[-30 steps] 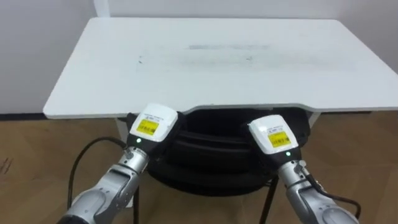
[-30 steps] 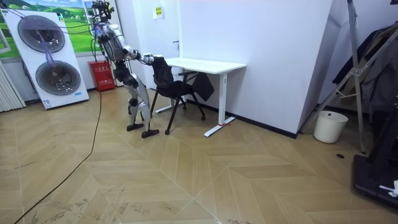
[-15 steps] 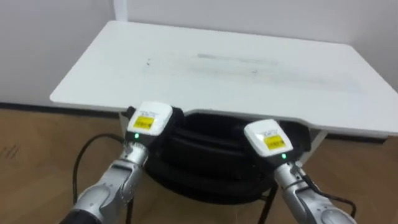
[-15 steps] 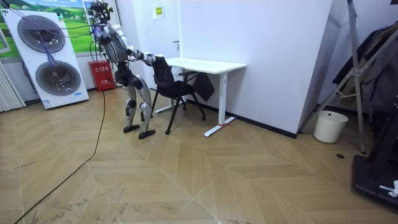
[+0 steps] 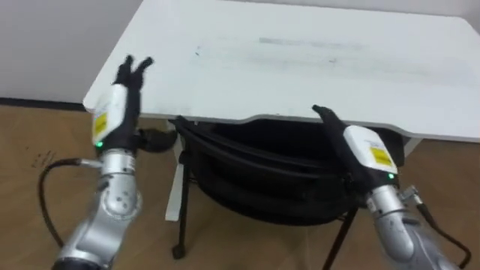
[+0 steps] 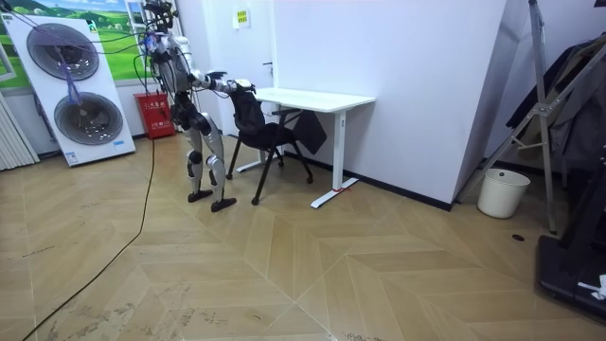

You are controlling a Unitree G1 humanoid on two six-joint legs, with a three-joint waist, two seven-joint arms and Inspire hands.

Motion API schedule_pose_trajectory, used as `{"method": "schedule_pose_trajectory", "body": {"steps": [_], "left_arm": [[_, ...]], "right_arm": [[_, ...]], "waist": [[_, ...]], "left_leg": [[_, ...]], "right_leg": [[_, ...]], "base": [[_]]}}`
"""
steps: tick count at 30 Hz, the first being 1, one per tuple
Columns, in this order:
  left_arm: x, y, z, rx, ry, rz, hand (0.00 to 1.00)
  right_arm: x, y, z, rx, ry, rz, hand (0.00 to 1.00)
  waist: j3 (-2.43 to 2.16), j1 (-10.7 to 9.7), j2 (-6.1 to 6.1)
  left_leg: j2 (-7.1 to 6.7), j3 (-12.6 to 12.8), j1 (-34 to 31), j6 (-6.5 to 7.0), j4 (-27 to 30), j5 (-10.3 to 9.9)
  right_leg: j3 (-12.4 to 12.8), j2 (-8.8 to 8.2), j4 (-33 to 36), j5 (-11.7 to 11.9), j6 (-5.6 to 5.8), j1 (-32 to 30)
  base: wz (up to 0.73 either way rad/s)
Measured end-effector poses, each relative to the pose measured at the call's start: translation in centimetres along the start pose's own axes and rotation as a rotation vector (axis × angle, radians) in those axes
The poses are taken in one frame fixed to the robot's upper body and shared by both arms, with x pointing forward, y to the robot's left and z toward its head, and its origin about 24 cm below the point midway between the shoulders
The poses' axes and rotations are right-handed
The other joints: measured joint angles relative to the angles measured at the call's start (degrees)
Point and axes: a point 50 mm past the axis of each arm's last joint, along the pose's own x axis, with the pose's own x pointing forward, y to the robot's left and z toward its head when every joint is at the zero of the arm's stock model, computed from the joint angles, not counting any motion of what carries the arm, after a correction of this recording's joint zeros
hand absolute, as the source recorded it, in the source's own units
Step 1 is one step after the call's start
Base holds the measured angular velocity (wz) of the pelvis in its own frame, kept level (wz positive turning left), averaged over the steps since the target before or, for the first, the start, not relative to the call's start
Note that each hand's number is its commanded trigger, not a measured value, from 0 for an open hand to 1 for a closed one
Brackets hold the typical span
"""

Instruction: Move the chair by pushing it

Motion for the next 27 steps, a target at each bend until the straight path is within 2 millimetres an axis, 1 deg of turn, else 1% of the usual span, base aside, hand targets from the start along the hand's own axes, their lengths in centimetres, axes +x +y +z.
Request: {"method": "schedule_pose_trajectory", "body": {"steps": [1,2,3,4,5,6,7,8,9,10,11,12,13,14,15,16,17,18,19,20,21,22,23,24,25,26,27], "left_arm": [[0.2,2.8,0.0,-0.082,0.002,0.144,0.0],[0.0,5.6,-0.9,-0.135,0.037,0.286,0.0],[-0.4,7.0,-1.6,-0.149,0.069,0.352,0.0],[-1.8,9.5,-3.2,-0.159,0.155,0.469,0.0],[-3.3,11.4,-4.8,-0.149,0.246,0.551,0.0],[-4.2,12.4,-5.6,-0.148,0.293,0.593,0.0],[-6.0,13.9,-7.2,-0.153,0.399,0.676,0.0],[-7.8,15.0,-8.8,-0.142,0.506,0.735,0.0],[-8.8,15.6,-9.5,-0.138,0.558,0.764,0.0],[-10.5,16.4,-10.6,-0.157,0.65,0.824,0.0],[-12.2,17.5,-11.5,-0.181,0.735,0.897,0.0],[-13.1,18.1,-12.0,-0.181,0.776,0.932,0.0],[-15.1,19.0,-12.9,-0.159,0.862,0.984,0.0],[-18.0,19.7,-14.0,-0.106,0.976,1.01,0.0],[-19.4,19.8,-14.5,-0.083,1.036,1.009,0.0],[-22.3,19.8,-15.2,-0.048,1.161,1.001,0.0],[-25.1,19.7,-15.7,-0.012,1.283,0.984,0.0],[-26.5,19.7,-15.8,0.007,1.341,0.972,0.0],[-29.0,19.8,-15.8,0.029,1.441,0.953,0.0],[-31.2,20.2,-15.7,0.05,1.526,0.928,0.0],[-32.0,20.4,-15.6,0.058,1.563,0.908,0.0],[-33.6,20.7,-15.4,0.074,1.628,0.85,0.0],[-34.8,20.8,-15.1,0.104,1.692,0.742,0.0],[-35.2,20.7,-15.1,0.113,1.721,0.679,0.0],[-35.8,20.3,-15.1,0.108,1.772,0.574,0.0],[-36.1,19.6,-15.2,0.092,1.814,0.468,0.0],[-35.8,18.5,-15.5,0.069,1.834,0.367,0.0]], "right_arm": [[-1.1,-0.7,-1.1,0.054,0.062,-0.024,0.0],[-2.2,-1.8,-2.2,0.109,0.137,-0.074,0.0],[-2.6,-2.5,-2.6,0.163,0.167,-0.121,0.0],[-3.1,-4.0,-3.7,0.212,0.238,-0.201,0.0],[-4.3,-5.1,-5.1,0.287,0.334,-0.305,0.0],[-4.8,-5.7,-5.6,0.342,0.374,-0.377,0.0],[-5.6,-7.2,-6.6,0.466,0.433,-0.551,0.0],[-6.4,-9.5,-7.1,0.591,0.453,-0.778,0.0],[-6.8,-10.6,-7.4,0.641,0.449,-0.879,0.0],[-8.1,-12.5,-8.2,0.717,0.453,-1.051,0.0],[-9.7,-13.2,-9.3,0.786,0.484,-1.182,0.0],[-10.4,-13.0,-9.8,0.825,0.509,-1.225,0.0],[-12.5,-12.0,-11.3,0.876,0.603,-1.296,0.0],[-15.1,-10.0,-13.0,0.905,0.75,-1.324,0.0],[-16.6,-8.6,-13.8,0.924,0.835,-1.337,0.0],[-19.5,-5.8,-15.2,0.968,1.018,-1.358,0.0],[-22.6,-2.6,-16.1,0.992,1.229,-1.359,0.0],[-24.1,-1.2,-16.3,0.995,1.332,-1.348,0.0],[-27.2,1.4,-16.2,0.993,1.509,-1.323,0.0],[-29.8,3.4,-15.6,0.988,1.648,-1.285,0.0],[-30.7,4.3,-15.3,0.998,1.698,-1.261,0.0],[-32.1,5.9,-14.5,1.016,1.78,-1.186,0.0],[-32.6,7.4,-13.9,1.033,1.851,-1.064,0.0],[-32.8,8.2,-13.6,1.036,1.885,-0.988,0.0],[-32.9,9.3,-13.1,1.051,1.934,-0.858,0.0],[-32.2,10.1,-12.9,1.059,1.95,-0.738,0.0],[-31.7,10.7,-12.8,1.04,1.96,-0.618,0.0]], "waist": [[-0.09,-0.07,0.27],[-0.24,-0.1,0.76],[-0.18,-0.36,0.93],[-0.31,-1.21,1.15],[-0.44,-1.29,1.59],[-0.43,-1.41,1.65],[-0.41,-1.59,1.57],[-0.48,-1.36,1.43],[-0.55,-1.31,1.28],[-0.82,-1.31,1.03],[-0.85,-0.78,0.8],[-0.89,-0.71,0.25],[-1.1,-0.51,-0.54],[-1.2,0.01,-0.83],[-1.21,0.32,-0.84],[-1.33,0.36,-0.64],[-1.62,0.14,-0.19],[-1.9,0.13,0.28],[-2.16,0.12,0.86],[-2.76,-0.01,2.06],[-2.68,-0.06,2.55],[-2.65,-0.66,3.13],[-2.6,-1.65,3.38],[-2.5,-2.0,3.49],[-2.37,-2.7,3.66],[-2.34,-3.06,3.63],[-2.21,-3.0,3.33]], "left_leg": [[-0.1,0.55,1.53,0.15,-1.54,0.28],[-0.39,0.75,2.99,0.28,-2.69,0.38],[-0.58,0.77,3.45,0.36,-3.06,0.37],[-1.0,0.9,3.91,0.71,-3.29,0.12],[-1.23,1.13,4.06,1.06,-3.24,-0.12],[-1.32,1.19,4.19,1.24,-3.12,-0.27],[-1.46,1.25,4.23,1.45,-3.02,-0.5],[-1.59,1.26,4.27,1.55,-3.08,-0.83],[-1.61,1.26,4.27,1.53,-3.02,-1.07],[-1.48,1.29,4.47,1.45,-2.49,-1.81],[-1.01,1.76,4.83,1.33,-2.19,-2.48],[-0.77,1.97,5.1,1.24,-2.2,-2.75],[-0.38,2.11,5.36,1.08,-2.15,-3.3],[0.11,2.54,5.81,1.03,-1.93,-4.01],[0.27,2.78,6.11,1.02,-1.92,-4.32],[0.41,2.97,6.28,1.13,-1.84,-4.68],[0.33,3.06,6.17,1.36,-1.94,-4.96],[0.29,3.05,6.16,1.45,-1.99,-5.19],[0.25,3.21,6.28,1.85,-2.02,-5.48],[0.2,3.39,6.74,2.08,-2.14,-5.83],[0.18,3.63,7.34,2.14,-2.36,-5.99],[0.15,3.77,8.12,2.21,-2.54,-6.3],[0.11,3.77,8.57,2.19,-2.61,-6.49],[0.12,3.76,8.79,2.16,-2.66,-6.53],[0.12,3.75,9.15,2.15,-2.87,-6.54],[0.14,3.78,9.36,2.12,-2.89,-6.56],[0.14,3.86,9.44,2.12,-2.91,-6.55]], "right_leg": [[0.65,-0.04,-0.57,-0.05,0.15,0.83],[0.99,-0.3,-0.54,-0.4,0.41,1.54],[0.98,-0.52,-0.49,-0.71,0.58,1.88],[1.13,-0.89,-0.23,-1.23,0.87,2.08],[1.42,-1.03,-0.28,-1.45,1.18,2.18],[1.52,-1.08,-0.28,-1.57,1.33,2.16],[1.58,-1.21,-0.3,-1.75,1.51,2.16],[1.62,-1.32,-0.41,-1.98,1.65,2.25],[1.62,-1.32,-0.57,-2.07,1.75,2.34],[1.54,-1.22,-1.02,-2.14,1.81,2.54],[1.61,-0.83,-1.86,-2.09,1.78,3.26],[1.62,-0.67,-2.08,-2.13,1.7,3.6],[1.66,-0.31,-2.94,-1.97,1.43,4.43],[1.7,0.09,-4.5,-1.3,0.89,5.6],[1.69,0.17,-5.23,-0.96,0.7,6.15],[1.68,0.22,-6.08,-0.46,0.57,7.05],[1.77,0.13,-6.45,-0.51,0.67,7.15],[1.83,0.13,-6.56,-0.49,0.77,7.23],[1.96,0.12,-6.6,-0.68,0.99,7.28],[2.09,0.11,-6.54,-1.07,1.17,7.59],[2.14,0.06,-6.41,-1.37,1.2,7.97],[2.35,0.05,-5.98,-2.02,1.26,8.46],[2.42,0.03,-5.51,-2.61,1.23,8.62],[2.41,0.05,-5.53,-2.71,1.23,8.8],[2.4,0.06,-5.51,-2.89,1.24,9.1],[2.41,0.08,-5.5,-2.97,1.22,9.25],[2.49,0.09,-5.58,-2.97,1.21,9.22]], "base": [[-0.2],[-0.16],[-0.05],[-0.03],[-0.05],[-0.06],[0.0],[0.0],[0.0],[-0.05],[-0.09],[-0.14],[-0.15],[-0.17],[-0.16],[-0.09],[-0.05],[-0.06],[-0.07],[-0.08],[-0.06],[-0.06],[0.0],[0.0],[0.0],[0.0],[0.0]]}}
